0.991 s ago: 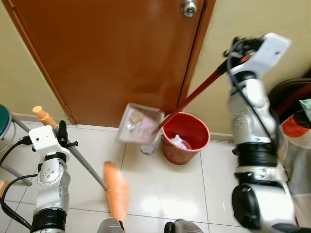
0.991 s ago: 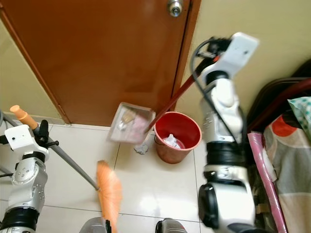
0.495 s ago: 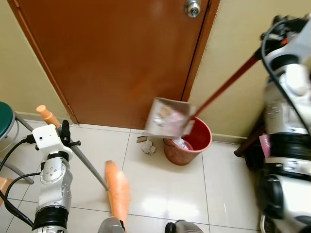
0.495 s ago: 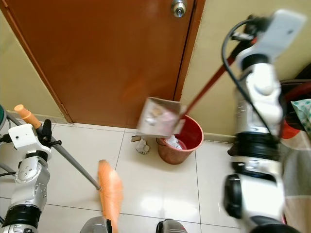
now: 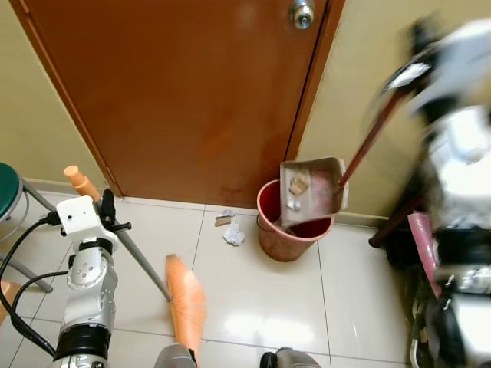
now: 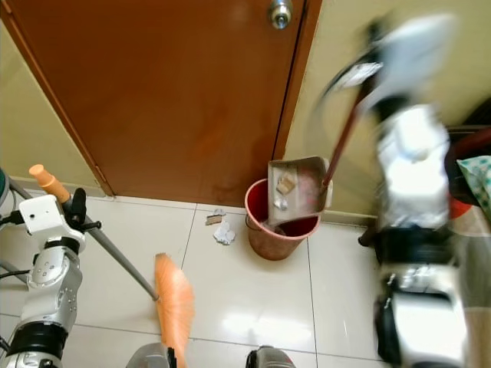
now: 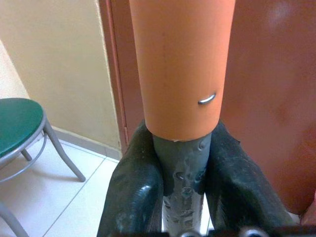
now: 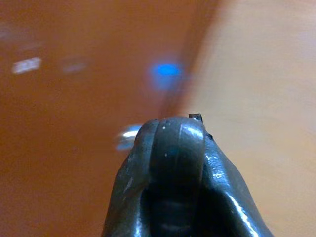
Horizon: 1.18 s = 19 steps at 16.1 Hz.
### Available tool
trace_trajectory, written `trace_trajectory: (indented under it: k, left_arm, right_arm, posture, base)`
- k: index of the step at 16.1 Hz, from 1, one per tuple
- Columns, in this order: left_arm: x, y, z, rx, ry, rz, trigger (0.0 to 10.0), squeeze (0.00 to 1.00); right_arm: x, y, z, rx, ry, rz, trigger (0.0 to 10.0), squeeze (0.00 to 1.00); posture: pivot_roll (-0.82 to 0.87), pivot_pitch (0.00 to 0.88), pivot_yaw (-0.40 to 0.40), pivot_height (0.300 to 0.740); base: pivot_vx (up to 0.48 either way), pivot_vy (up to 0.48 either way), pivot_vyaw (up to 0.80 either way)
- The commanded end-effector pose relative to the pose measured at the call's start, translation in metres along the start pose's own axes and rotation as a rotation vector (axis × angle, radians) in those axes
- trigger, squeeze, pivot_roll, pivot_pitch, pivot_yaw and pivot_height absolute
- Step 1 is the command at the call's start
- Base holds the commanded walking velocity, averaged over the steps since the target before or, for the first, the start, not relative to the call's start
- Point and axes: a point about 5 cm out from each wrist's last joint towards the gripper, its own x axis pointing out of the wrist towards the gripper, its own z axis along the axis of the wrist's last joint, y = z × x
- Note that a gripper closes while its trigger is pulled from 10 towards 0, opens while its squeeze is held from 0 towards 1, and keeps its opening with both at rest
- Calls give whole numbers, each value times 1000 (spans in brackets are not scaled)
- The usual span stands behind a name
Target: Sweep floor
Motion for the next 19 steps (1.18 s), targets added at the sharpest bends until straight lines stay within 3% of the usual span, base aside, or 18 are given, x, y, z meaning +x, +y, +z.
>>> trace_trajectory:
  k: [1,2,3,5,8,10,14,19]
  left_arm:
    - [-7,1,-16,47,75,-15,10000,0]
    - [-7,1,-16,48,75,-16,10000,0]
    - [-8,1,-16,48,76,-17,10000,0]
    - [-8,-1,-17,46,75,-19,10000,0]
    - [-9,-2,-17,43,74,-25,10000,0]
    - [-9,-4,-17,42,75,-28,10000,0]
    - [-5,-6,-16,39,71,-31,10000,0]
    - [-4,-6,-15,46,68,-29,10000,0]
  right_arm:
    - [-5,34,12,-146,-93,238,10000,0]
    - [-12,50,8,-201,-101,350,10000,0]
    - [-29,77,-3,-274,-96,550,10000,0]
    - [-46,96,-16,-348,-87,717,10000,0]
    - [-41,95,-7,-397,-164,656,10000,0]
    - [-28,87,15,-414,-274,547,10000,0]
    - [-1,78,63,-299,-433,357,10000,0]
    - [12,83,94,-146,-522,290,10000,0]
  posture:
    - [-23,39,-30,740]
    - [-23,39,-30,740]
    - [-23,41,-33,740]
    - [-22,42,-37,740]
    - [-23,43,-39,740]
    - [-29,42,-39,740]
    - [-28,32,-36,740]
    - [-19,22,-34,740]
  base:
    - [0,0,0]
    - [0,0,0]
    - [0,0,0]
    - [0,0,0]
    - [0,0,0]
    - [0,0,0]
    - [0,0,0]
    - [0,0,0]
